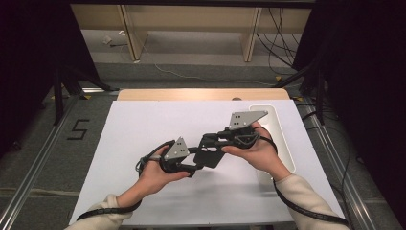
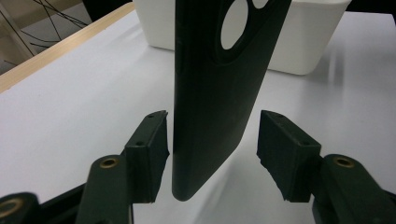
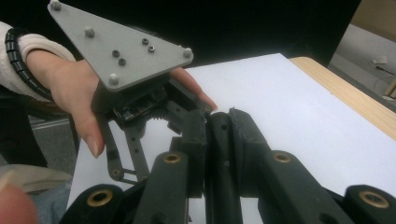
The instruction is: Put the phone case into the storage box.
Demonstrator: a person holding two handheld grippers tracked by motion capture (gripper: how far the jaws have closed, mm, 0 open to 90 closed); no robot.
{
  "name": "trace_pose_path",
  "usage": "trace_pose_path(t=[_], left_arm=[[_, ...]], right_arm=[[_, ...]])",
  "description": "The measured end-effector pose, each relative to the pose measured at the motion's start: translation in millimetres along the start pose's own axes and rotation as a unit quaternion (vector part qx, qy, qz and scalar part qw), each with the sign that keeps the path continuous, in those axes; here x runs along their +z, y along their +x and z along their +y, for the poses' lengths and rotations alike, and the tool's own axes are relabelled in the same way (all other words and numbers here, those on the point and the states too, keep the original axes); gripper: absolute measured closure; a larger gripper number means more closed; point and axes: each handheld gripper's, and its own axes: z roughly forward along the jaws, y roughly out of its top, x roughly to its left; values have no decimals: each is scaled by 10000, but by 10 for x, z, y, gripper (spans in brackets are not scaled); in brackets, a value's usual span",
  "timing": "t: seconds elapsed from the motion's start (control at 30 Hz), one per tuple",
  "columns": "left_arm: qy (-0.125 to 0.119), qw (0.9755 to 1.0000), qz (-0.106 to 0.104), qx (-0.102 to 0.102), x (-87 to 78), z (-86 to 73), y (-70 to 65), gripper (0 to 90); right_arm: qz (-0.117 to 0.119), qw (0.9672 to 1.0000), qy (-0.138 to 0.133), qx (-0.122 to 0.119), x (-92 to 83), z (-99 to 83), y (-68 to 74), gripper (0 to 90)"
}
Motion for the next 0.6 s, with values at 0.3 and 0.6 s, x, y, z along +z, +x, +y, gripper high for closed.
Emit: trace_pose_path(t=[0.3, 0.6], left_arm=[[-8, 9999, -90, 81, -7, 0, -6, 513], [84, 9995, -146, 267, -23, 3, -8, 624]], right_arm=[[181, 9998, -70, -7, -3, 15, 14, 780], [387, 9992, -107, -50, 8, 14, 27, 780]])
